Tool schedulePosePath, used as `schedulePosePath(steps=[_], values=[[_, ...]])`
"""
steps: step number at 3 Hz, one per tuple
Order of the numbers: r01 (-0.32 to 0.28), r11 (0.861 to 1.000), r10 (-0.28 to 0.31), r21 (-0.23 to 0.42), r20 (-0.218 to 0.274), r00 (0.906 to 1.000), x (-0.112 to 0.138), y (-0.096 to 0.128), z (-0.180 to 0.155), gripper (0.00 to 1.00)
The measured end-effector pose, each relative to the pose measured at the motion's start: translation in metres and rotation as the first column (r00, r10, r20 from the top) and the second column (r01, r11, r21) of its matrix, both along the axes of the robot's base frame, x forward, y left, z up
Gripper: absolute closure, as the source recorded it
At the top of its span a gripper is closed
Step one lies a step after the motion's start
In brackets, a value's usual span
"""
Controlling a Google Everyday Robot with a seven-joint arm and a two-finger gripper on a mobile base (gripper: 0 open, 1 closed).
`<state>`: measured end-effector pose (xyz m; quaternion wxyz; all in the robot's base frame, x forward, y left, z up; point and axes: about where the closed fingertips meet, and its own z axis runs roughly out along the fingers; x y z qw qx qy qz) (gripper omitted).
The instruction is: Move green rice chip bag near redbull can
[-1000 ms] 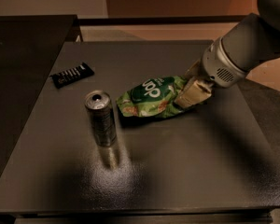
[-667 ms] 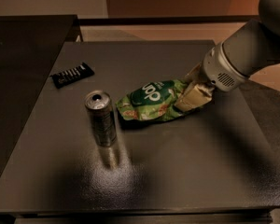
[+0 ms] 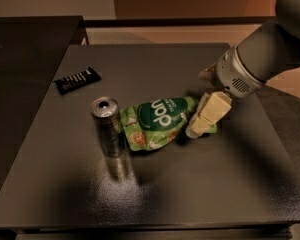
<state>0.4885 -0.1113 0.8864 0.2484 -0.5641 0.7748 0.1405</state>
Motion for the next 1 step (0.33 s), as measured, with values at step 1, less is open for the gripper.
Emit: schedulePosePath(steps=[1], values=[[0.000,1.000,0.000,0.000,0.000,1.0000,0.0000,0.0001,0.0000,0.00]])
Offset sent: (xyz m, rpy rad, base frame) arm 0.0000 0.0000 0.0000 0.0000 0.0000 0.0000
